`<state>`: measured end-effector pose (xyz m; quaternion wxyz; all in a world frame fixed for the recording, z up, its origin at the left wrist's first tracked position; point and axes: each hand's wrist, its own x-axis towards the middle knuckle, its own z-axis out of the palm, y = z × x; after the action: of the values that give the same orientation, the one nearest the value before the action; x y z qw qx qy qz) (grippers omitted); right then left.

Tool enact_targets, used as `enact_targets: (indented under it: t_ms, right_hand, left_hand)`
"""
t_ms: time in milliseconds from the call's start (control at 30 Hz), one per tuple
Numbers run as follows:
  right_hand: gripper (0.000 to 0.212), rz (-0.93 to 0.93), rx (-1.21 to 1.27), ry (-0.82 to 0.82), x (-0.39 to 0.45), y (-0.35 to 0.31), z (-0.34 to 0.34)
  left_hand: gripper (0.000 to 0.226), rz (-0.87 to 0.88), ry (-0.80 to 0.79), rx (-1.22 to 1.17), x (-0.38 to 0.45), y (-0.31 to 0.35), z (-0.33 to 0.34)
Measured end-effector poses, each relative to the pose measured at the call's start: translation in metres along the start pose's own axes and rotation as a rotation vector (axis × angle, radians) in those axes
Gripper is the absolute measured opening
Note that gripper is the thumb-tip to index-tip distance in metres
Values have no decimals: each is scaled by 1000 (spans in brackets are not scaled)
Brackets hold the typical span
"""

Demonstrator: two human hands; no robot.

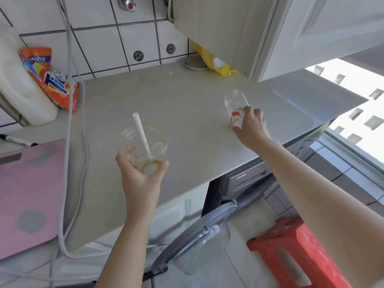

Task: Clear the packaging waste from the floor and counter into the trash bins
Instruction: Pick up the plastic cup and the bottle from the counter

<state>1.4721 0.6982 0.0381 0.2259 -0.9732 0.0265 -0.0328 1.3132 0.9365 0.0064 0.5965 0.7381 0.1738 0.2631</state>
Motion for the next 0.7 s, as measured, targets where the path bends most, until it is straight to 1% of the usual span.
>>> enact_targets:
  t_ms: [200, 333, 433, 567, 700]
  right_hand:
    - [58, -62, 160, -4, -17, 9, -2]
    - [56, -82, 266, 14, -55, 14, -7]
    - [56, -45, 348, 16, -86, 31, -16]
    - [54, 25, 414, 50, -134, 70, -35]
    - [50, 150, 528, 81, -187, 118, -56]
  left_hand:
    - [83, -8, 1, -3, -6, 0, 5]
    - [81, 12, -51, -6, -20, 5, 13]
    - [80, 28, -125, -35, -37, 14, 25]
    - [83, 24, -247, -48, -71, 26, 51]
    - [80, 30, -394, -17, -118, 40, 83]
